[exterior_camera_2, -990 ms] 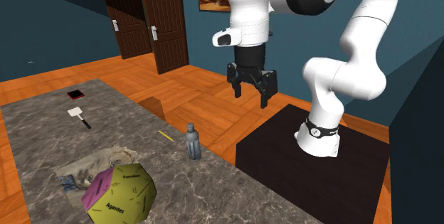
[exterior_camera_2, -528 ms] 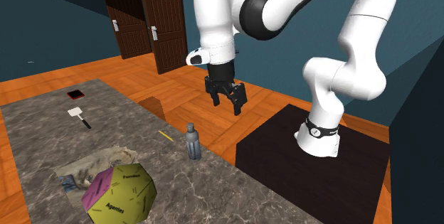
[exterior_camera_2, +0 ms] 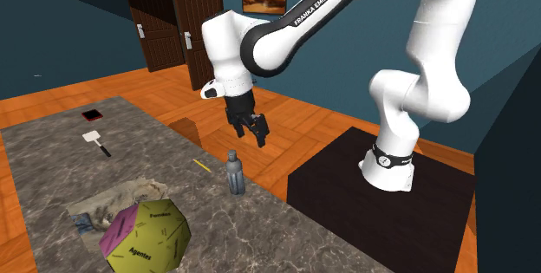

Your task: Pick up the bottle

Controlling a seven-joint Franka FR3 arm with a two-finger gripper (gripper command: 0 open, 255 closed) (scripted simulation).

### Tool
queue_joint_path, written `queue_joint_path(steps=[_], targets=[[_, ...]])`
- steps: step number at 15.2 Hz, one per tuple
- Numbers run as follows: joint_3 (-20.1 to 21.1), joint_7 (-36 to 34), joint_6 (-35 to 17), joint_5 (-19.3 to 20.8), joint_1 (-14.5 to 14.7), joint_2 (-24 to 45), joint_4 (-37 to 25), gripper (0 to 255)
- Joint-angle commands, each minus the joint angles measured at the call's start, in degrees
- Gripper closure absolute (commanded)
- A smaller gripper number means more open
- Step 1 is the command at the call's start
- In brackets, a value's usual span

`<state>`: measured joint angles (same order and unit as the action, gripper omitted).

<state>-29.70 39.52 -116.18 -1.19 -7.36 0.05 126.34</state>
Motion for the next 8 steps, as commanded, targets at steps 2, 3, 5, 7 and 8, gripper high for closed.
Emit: queue_joint_path(steps=[2, 3, 5, 7, 8], targets=[[-1.13, 5.45, -1.12, -3.40, -1.56, 7.51, -4.16, 0], [-1.28, 7.17, -1.23, -4.58, -2.28, 10.03, -5.82, 0], [-1.20, 10.37, -1.23, -6.83, -4.03, 15.06, -9.36, 0], [-0.77, 13.20, -0.96, -8.85, -6.08, 20.02, -13.20, 0], [-0.51, 14.28, -0.78, -9.62, -7.00, 22.08, -14.92, 0]])
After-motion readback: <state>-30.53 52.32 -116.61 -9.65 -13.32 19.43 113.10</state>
